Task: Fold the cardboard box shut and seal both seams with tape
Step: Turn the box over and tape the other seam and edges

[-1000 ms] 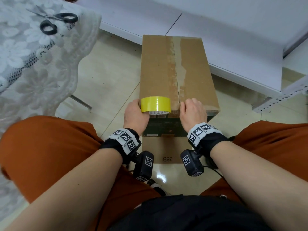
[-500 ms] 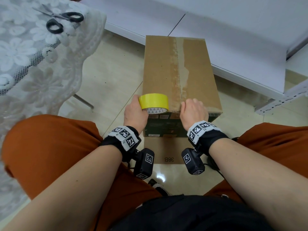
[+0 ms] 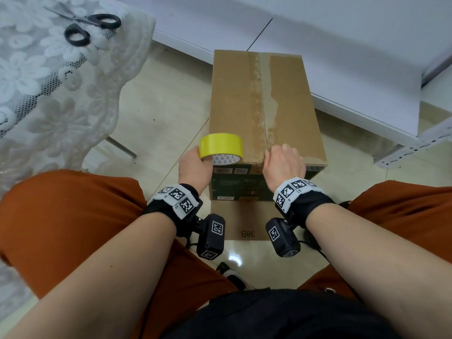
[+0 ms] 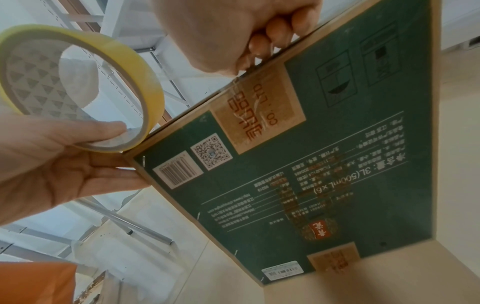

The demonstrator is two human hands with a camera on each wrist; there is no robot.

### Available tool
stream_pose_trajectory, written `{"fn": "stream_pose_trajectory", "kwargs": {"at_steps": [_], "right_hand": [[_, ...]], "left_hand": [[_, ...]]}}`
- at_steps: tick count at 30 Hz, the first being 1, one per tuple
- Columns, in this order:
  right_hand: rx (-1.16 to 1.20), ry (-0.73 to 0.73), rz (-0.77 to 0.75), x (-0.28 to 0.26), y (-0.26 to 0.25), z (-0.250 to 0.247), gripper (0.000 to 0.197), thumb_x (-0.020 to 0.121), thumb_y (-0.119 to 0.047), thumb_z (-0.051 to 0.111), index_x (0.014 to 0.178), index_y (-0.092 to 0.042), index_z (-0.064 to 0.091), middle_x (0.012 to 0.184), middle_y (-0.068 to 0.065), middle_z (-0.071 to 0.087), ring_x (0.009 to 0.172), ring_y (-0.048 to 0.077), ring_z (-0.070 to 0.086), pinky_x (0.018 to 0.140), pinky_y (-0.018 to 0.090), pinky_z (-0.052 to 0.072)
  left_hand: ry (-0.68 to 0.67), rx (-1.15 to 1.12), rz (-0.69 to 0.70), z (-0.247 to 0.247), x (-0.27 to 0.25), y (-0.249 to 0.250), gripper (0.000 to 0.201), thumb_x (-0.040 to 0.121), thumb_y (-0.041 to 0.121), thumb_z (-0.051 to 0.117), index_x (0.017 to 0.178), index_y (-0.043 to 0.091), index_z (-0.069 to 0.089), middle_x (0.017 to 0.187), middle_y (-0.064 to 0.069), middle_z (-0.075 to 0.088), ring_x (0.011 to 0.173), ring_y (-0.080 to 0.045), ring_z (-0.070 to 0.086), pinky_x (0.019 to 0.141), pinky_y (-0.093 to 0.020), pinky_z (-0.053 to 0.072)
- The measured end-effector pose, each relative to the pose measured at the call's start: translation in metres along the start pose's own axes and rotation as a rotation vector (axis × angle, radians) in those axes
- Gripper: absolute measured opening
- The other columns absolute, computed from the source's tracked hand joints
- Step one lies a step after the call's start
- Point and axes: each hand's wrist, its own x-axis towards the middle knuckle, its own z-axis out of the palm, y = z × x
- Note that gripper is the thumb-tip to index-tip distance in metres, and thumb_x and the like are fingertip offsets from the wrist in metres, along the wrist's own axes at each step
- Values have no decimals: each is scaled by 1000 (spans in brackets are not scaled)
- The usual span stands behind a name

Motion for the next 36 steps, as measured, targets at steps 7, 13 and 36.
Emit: {"fn": "stream_pose_trajectory", "kwargs": {"at_steps": [7, 13, 36], "right_hand": [[8, 15, 13, -1, -1, 0, 35, 101, -34, 31, 95, -12, 57, 86, 2, 48, 79, 19, 44, 72, 31, 37], [7, 21, 2, -2, -1, 1, 33, 101, -34, 32, 93, -12, 56, 84, 2, 47, 79, 19, 46, 73, 33, 41], [-18, 16, -13, -2, -7, 4, 34, 101, -34, 32, 93, -12, 56, 83, 2, 48, 76, 18, 48, 70, 31, 43]], "left_hand": [[-9, -75, -2, -6, 3, -4, 16, 90, 8, 45, 88, 7, 61, 93, -16, 66, 85, -33, 64, 79, -45, 56], [-51, -105, 13, -15, -1, -4, 20, 91, 4, 48, 110, 10, 52, 100, -8, 56, 95, -30, 61, 84, -49, 54], [93, 10, 55, -38, 11, -10, 34, 87, -5, 46, 115, 15, 49, 90, -7, 55, 82, -29, 58, 60, -35, 46]]}}
